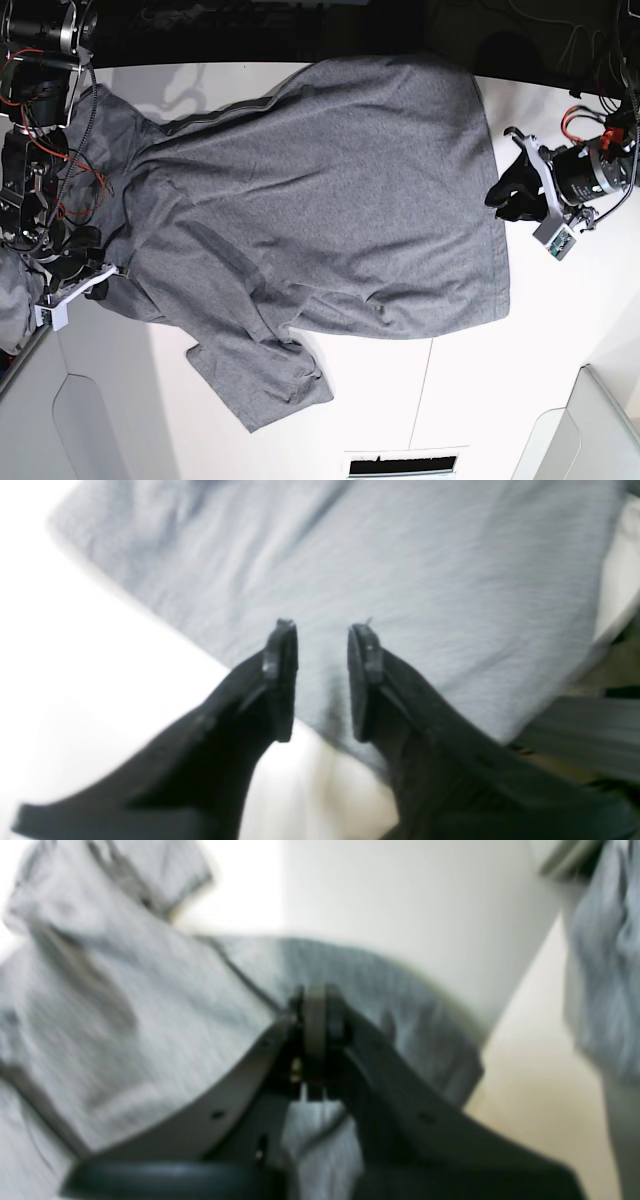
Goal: Layout the t-shirt on the table in an organized manner, then fold the t-shirt properly
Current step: 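Pull the shirt corners apart with both grippers to straighten it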
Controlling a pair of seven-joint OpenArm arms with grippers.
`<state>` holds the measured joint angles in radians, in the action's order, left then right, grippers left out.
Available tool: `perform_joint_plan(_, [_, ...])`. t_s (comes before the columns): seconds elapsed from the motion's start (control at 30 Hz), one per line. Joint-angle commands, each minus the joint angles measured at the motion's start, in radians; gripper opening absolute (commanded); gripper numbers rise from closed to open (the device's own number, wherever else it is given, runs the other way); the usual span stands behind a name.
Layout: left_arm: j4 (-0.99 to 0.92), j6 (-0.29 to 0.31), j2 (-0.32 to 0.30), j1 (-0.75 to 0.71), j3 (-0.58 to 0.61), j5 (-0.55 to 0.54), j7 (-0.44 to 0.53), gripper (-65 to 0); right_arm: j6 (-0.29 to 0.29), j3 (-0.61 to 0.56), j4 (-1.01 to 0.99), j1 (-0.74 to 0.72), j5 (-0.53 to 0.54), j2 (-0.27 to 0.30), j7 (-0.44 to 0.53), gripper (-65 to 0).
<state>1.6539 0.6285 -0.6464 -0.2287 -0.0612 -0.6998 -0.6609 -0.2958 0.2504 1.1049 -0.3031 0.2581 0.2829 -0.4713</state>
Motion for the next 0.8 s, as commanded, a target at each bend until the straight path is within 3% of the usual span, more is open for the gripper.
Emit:
perform_joint_plan(0.0, [-0.040, 0.002, -0.006, 0.046, -0.002, -0.018, 0.015, -50.5, -0.004, 0.006, 0.015, -0.009, 0.002, 0.014, 0.009, -65.0])
perform_joint_plan(0.2, [-0.381, 0.003, 0.063, 0.269, 0.095, 0.003, 0.064, -50.7, -0.003, 0.084, 0.095, 0.106, 0.008, 0.022, -0.004, -65.0])
perform_joint_plan(0.37, [-0.606, 0.003, 0.087, 0.359, 0.178, 0.050, 0.139, -50.7, -0.013, 0.127, 0.173, 0.241, 0.055, 0.021, -0.005, -65.0])
perform_joint_plan(0.47, [-0.647, 0.004, 0.087, 0.372, 0.209, 0.051, 0.167, -50.7, -0.027, 0.127, 0.162, 0.285, 0.026, 0.020, -0.005, -65.0])
perform_joint_plan(0.63, [-0.647, 0.002, 0.086, 0.372, 0.227, 0.101, 0.122, -50.7, -0.026, 0.127, 0.162, 0.370, 0.026, 0.048, -0.008, -65.0])
perform_joint_plan(0.77, [-0.659, -0.069, 0.072, 0.372, 0.227, 0.141, 0.093, -50.7, -0.039, 0.128, 0.185, 0.458, 0.077, 0.052, -0.008, -65.0])
